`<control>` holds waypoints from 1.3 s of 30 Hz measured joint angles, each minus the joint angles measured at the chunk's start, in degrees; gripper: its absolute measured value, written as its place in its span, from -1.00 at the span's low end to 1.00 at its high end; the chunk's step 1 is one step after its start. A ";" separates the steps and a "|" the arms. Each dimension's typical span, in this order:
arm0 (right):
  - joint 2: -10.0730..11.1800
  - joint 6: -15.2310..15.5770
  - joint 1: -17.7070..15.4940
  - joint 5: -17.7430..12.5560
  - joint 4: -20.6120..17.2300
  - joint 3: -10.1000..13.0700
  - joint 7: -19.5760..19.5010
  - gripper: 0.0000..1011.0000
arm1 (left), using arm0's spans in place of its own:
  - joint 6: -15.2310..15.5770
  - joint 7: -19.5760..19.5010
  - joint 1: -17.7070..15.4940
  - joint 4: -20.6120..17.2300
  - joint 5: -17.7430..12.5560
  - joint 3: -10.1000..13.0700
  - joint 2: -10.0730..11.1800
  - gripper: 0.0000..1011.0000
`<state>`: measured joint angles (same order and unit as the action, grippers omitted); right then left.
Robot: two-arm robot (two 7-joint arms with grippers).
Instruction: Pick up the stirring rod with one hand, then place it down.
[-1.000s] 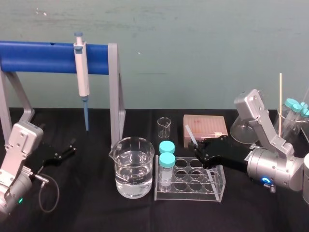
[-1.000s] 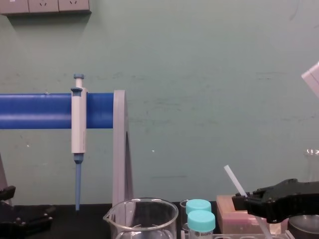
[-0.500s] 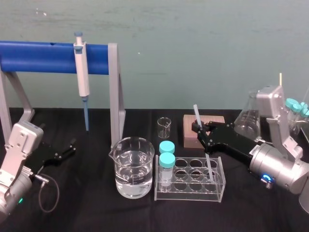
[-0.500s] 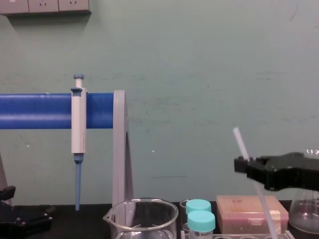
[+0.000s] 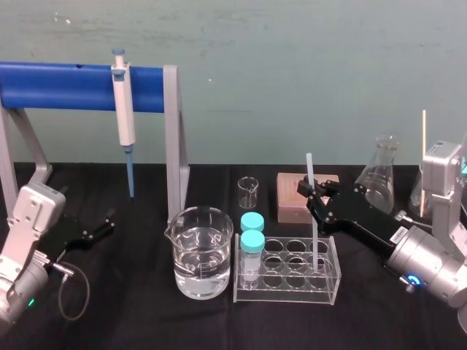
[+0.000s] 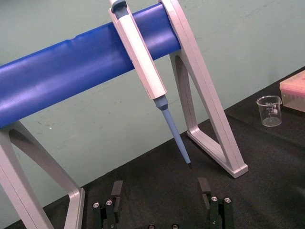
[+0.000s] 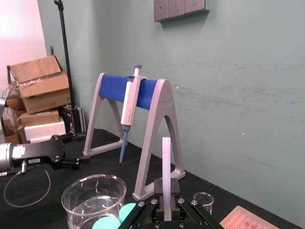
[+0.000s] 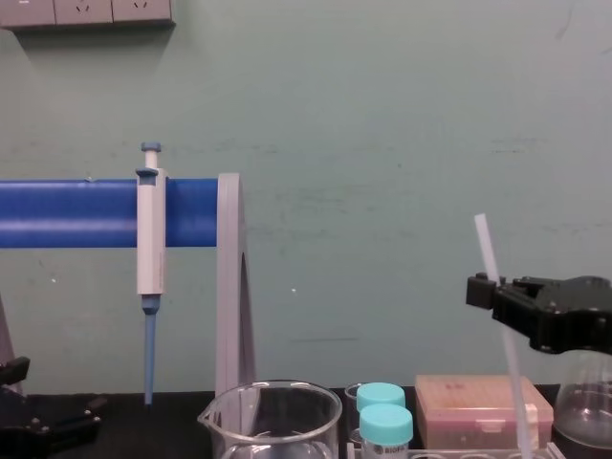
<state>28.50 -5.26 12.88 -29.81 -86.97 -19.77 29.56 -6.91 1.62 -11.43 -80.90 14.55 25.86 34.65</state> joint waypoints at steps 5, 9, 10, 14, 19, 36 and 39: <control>-0.04 -0.84 -0.14 -0.53 -0.89 1.25 0.11 -0.86 | 0.00 0.00 0.00 0.00 0.00 0.00 0.00 0.98; -0.88 -1.33 1.90 -1.71 -1.14 2.67 0.14 -0.86 | 0.00 0.00 0.00 0.00 0.00 0.00 0.00 0.98; -1.05 -1.34 2.35 -1.99 -1.09 2.88 0.19 -0.86 | 0.00 0.00 0.00 0.00 0.00 0.00 0.00 0.98; -2.01 -1.55 4.91 -2.92 -0.32 3.60 0.28 -0.86 | 0.00 0.00 0.00 0.00 0.00 0.00 0.00 0.98; -2.75 -2.26 7.30 -2.87 0.81 3.77 0.30 -0.86 | 0.00 0.00 0.00 0.00 0.00 0.00 0.00 0.98; -3.03 -2.76 9.08 -1.73 1.83 3.27 0.81 -0.86 | 0.00 0.00 0.00 0.00 0.00 0.00 0.00 0.98; -3.01 -2.76 9.07 -1.73 1.83 3.26 0.83 -0.86 | 0.00 0.00 0.00 0.00 0.00 0.00 0.00 0.98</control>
<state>25.49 -8.02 21.95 -31.54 -85.13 -16.51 30.39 -6.91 1.62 -11.43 -80.90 14.55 25.86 34.65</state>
